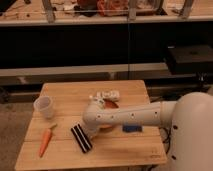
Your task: Push the eraser across the table
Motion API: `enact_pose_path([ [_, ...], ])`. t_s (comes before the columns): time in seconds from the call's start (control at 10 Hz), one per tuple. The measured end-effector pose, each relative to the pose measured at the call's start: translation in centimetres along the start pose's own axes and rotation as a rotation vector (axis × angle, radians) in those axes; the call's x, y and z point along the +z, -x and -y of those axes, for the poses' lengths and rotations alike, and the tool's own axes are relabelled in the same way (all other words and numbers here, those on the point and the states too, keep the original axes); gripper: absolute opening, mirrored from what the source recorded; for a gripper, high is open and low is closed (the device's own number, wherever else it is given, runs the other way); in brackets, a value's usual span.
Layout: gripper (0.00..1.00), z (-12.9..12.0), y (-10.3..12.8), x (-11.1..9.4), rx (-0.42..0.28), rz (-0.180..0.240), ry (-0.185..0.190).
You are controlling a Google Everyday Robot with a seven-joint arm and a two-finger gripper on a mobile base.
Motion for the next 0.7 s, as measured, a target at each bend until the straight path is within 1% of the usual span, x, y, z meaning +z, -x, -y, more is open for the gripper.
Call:
enact_pose_path([
  [0.7,0.00,0.12,0.07,0.01,-0.007,0.001,-0.001],
])
